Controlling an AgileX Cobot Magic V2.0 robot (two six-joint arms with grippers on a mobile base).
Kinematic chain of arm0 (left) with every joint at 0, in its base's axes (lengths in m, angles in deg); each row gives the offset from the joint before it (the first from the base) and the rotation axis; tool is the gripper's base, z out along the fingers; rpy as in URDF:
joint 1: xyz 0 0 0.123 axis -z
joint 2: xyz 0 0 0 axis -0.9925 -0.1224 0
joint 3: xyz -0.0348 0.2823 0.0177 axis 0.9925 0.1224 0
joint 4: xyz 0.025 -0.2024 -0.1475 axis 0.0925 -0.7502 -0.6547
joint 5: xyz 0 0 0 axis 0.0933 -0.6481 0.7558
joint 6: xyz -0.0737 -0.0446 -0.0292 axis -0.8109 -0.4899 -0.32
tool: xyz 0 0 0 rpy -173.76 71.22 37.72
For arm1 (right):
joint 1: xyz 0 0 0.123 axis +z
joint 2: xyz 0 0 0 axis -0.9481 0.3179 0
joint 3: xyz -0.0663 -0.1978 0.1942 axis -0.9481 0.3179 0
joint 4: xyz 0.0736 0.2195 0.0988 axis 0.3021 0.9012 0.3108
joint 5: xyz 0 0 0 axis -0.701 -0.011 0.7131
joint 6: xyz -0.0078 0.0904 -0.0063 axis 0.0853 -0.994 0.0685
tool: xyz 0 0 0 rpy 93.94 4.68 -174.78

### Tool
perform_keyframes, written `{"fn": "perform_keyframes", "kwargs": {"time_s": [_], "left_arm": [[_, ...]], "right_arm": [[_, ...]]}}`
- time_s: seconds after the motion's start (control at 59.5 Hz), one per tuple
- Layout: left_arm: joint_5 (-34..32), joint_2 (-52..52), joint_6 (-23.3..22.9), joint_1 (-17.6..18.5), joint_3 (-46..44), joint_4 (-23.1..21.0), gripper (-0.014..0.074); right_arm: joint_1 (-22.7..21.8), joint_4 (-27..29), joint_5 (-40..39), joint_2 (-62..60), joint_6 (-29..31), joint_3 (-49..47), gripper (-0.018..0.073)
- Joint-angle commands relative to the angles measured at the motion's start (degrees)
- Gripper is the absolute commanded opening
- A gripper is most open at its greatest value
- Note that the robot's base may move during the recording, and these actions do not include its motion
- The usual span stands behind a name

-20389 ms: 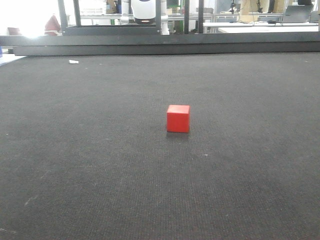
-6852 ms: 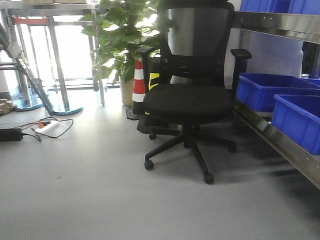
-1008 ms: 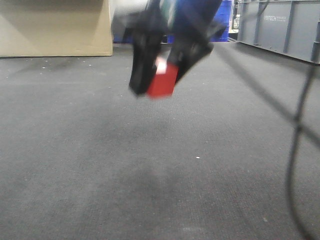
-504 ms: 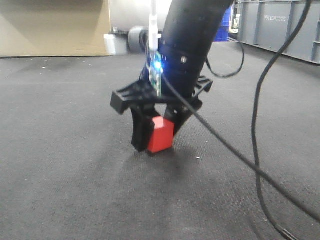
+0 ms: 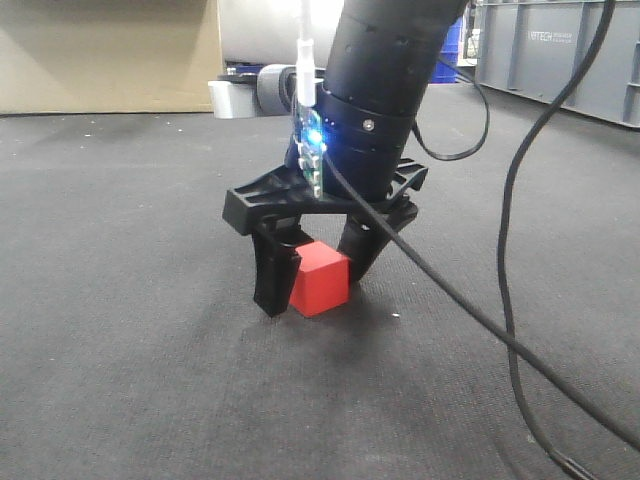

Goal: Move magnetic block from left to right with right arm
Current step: 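Open the right gripper and lift it away from the cube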

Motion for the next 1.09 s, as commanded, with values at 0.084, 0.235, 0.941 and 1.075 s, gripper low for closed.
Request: {"fn": "perform_keyframes", "kwargs": {"time_s": [0.084, 0.235, 0.941, 1.075], "left_arm": [[-5.16, 0.79, -0.25, 0.24, 0.59, 0.0, -0.0116], [-5.16, 0.79, -0.25, 0.24, 0.59, 0.0, -0.0115], [-5.16, 0.79, -0.25, 0.24, 0.59, 0.0, -0.0116], [-5.16, 0.79, -0.25, 0.24, 0.59, 0.0, -0.0116]], "right_arm": [[-1.48, 0.29, 0.83, -7.74, -1.35, -1.86, 0.0575], [-4.15, 0.29, 3.39, -15.47, -1.95, -0.64, 0.0323], [-7.09, 0.29, -22.25, -74.56, -1.89, 41.01, 0.0051], [-7.09, 0.29, -26.74, -85.37, -1.89, 47.48, 0.0051]]}}
